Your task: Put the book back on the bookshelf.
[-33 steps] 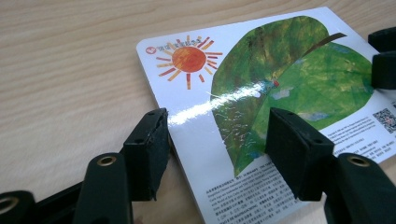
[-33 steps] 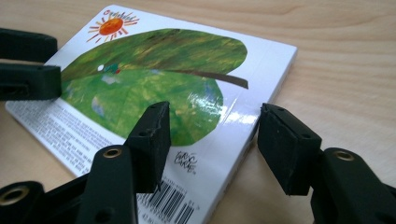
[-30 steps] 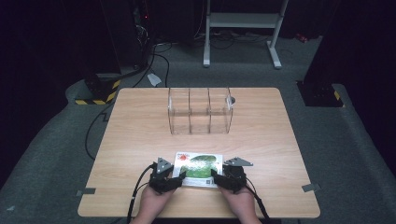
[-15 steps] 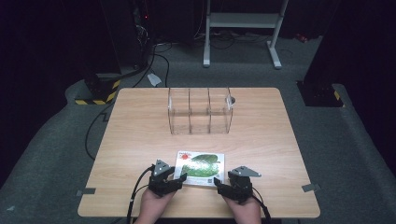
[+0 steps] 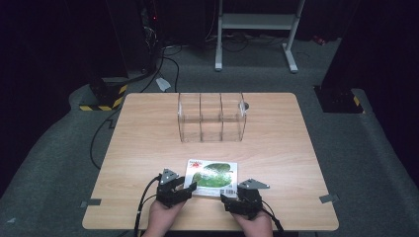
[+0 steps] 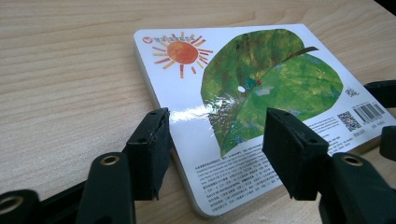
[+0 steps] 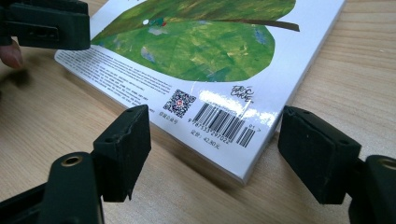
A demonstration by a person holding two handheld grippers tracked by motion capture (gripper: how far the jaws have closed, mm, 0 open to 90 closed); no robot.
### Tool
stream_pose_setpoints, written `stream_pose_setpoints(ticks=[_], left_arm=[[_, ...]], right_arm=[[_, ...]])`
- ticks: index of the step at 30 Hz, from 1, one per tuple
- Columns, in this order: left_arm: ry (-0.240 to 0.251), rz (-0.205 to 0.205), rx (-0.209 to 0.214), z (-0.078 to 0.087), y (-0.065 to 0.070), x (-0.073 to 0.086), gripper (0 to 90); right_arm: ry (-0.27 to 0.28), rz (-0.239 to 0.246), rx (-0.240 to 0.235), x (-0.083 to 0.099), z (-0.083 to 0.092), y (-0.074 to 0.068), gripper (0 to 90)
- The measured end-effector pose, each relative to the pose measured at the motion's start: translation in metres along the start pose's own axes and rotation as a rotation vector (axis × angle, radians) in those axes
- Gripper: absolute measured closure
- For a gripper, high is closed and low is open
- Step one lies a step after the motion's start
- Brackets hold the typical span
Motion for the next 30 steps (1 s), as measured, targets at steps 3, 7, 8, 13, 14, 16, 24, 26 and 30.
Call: stream_pose_setpoints(ticks=[3, 7, 8, 13, 14, 16, 24, 26, 30], left_arm=[[0.012, -0.002, -0.004, 0.002, 0.001, -0.002, 43.5], [0.015, -0.007, -0.007, 0.004, 0.002, -0.002, 44.0], [0.017, -0.009, -0.007, 0.005, 0.003, -0.003, 44.0], [0.027, -0.013, -0.002, 0.008, 0.003, -0.004, 45.3], [0.030, -0.018, 0.000, 0.009, 0.003, -0.005, 45.4], [0.041, -0.031, 0.001, 0.011, 0.004, -0.007, 45.6], [0.089, -0.070, -0.016, 0.020, 0.009, -0.015, 46.5], [0.097, -0.086, -0.022, 0.022, 0.011, -0.017, 46.7], [0.121, -0.096, -0.014, 0.027, 0.014, -0.022, 47.3]], right_arm=[[0.004, 0.003, 0.001, -0.001, -0.001, 0.001, 25.6], [0.012, -0.016, -0.005, -0.005, -0.003, 0.004, 25.8], [0.013, -0.016, -0.006, -0.005, -0.004, 0.005, 25.7], [0.012, -0.023, -0.032, -0.006, -0.003, 0.005, 23.4], [0.011, -0.021, -0.034, -0.004, -0.002, 0.004, 23.1], [-0.002, -0.009, -0.032, -0.001, -0.001, 0.001, 20.5], [-0.008, 0.066, 0.039, 0.001, -0.005, -0.004, 16.1], [-0.010, 0.086, 0.055, 0.002, -0.006, -0.005, 16.1], [-0.011, 0.091, 0.069, 0.002, -0.006, -0.005, 17.2]])
Point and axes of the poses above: each handheld gripper's, and its own axes: z roughly backward along the jaws, x roughly out of its underside, y roughly to its right, the point moved 8 cm from there along -z, roughly forward along the jaws, and after that the axes turned 3 degrees about -x, right-handed, at the moved point
